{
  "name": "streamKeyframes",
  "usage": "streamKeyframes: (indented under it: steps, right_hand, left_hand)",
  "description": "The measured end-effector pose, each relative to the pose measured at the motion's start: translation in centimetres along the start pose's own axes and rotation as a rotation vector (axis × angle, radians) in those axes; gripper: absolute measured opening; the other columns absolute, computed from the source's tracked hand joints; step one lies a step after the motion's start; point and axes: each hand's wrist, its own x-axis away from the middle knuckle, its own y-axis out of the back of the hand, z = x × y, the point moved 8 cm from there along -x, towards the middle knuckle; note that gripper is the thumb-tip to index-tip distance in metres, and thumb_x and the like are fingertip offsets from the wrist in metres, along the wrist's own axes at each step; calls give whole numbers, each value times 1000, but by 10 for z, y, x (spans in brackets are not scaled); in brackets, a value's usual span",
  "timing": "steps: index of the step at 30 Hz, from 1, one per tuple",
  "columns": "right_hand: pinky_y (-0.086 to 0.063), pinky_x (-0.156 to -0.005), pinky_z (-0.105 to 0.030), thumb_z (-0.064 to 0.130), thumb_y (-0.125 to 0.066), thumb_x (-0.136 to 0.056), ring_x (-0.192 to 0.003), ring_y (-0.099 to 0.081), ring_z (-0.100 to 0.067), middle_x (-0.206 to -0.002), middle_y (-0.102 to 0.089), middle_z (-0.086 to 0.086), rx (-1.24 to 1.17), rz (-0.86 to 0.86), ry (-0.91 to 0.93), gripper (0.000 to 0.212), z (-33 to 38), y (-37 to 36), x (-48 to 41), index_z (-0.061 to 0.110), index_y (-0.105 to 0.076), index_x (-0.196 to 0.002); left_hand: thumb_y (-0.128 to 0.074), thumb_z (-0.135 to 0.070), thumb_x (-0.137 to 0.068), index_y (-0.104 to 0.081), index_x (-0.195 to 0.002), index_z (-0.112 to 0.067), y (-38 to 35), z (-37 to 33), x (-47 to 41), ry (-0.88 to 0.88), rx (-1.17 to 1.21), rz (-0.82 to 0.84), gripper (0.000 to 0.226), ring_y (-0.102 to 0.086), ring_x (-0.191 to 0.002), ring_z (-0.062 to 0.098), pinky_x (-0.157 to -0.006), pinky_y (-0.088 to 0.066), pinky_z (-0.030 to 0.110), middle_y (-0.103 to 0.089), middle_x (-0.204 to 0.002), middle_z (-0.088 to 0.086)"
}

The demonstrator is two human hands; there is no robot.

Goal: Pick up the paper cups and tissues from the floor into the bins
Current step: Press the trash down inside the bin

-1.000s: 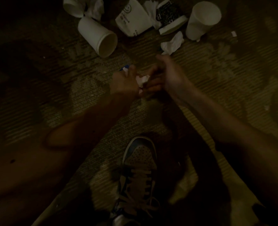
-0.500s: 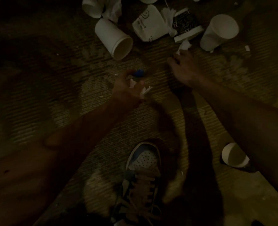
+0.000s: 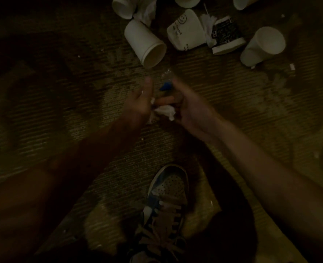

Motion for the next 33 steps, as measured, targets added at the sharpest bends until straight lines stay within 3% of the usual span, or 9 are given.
streamKeyframes:
  steps: [5,10,12,15,18,21,25,27,33]
  right_hand:
    - [-49,-96,-38,54,-31,-100,-109,-65,-23,-113,-70,-13,-131,120,-13,60,-13,-30,4,10,-55,-134]
    - [-47,-104,-41,61,-32,-97,-116,-62,-26,-119,-68,-14,-120,177,-48,67,-20,-36,2,9,-64,-125]
    - [-55,-90,-39,61,-36,-96,-101,-69,-24,-108,-72,-15,-21,64,-47,64,-20,-26,0,10,-73,-105]
    - [-53,-58,-29,58,-44,-95,-73,-69,-19,-98,-72,-14,154,-336,-11,50,-7,11,-5,16,-70,-87]
    - [-53,-82,-34,50,-49,-96,-101,-63,-18,-120,-63,-4,278,-463,69,37,6,29,-19,25,-60,-121]
    - [-51,-91,-31,40,-61,-93,-110,-59,-16,-118,-60,4,408,-328,102,27,4,17,-34,32,-61,-118]
    - [-49,-76,-17,24,-74,-84,-91,-61,-6,-95,-64,9,480,-295,124,11,-3,1,-38,28,-68,-93]
    - [-53,-78,-22,11,-72,-84,-90,-64,-11,-93,-67,3,478,-282,94,14,-9,-5,-38,23,-68,-92]
    - [-56,-65,-18,-7,-59,-88,-77,-68,-11,-87,-70,-3,104,-83,31,22,-8,-34,-34,12,-69,-90]
  left_hand:
    - [-39,-46,-103,-66,-116,-15,-6,4,13,-84,-33,200,43,-72,-69,12,-52,-52,22,-77,-89,1]
    - [-47,-24,-104,-58,-74,-3,14,-8,20,-199,-58,49,38,-67,-54,1,-47,-49,16,-69,-57,-14]
    - [-49,-21,-103,-52,-64,-6,17,-12,23,-239,-124,0,43,-56,-41,-5,-39,-37,7,-57,-42,-18]
    - [-55,-26,-100,-57,-60,-7,26,-10,21,-193,-141,-64,45,-57,-40,-4,-40,-36,6,-58,-40,-14]
    - [-62,-28,-96,-60,-61,-5,32,-2,20,-115,-126,-51,41,-59,-39,1,-40,-39,7,-61,-42,-7]
    - [-74,-20,-87,-58,-59,-8,38,7,20,-69,-128,-58,34,-57,-37,0,-38,-39,8,-60,-40,-7]
    - [-81,-22,-80,-52,-54,-15,48,17,15,-32,-160,-115,39,-54,-36,-2,-36,-37,11,-59,-41,-10]
    - [-84,-19,-76,-53,-58,-17,55,18,12,-58,-175,-158,36,-52,-37,-5,-36,-37,11,-58,-44,-10]
    - [-73,-29,-87,-64,-107,-12,60,11,12,-153,-191,-171,28,-67,-80,11,-65,-54,25,-68,-91,0]
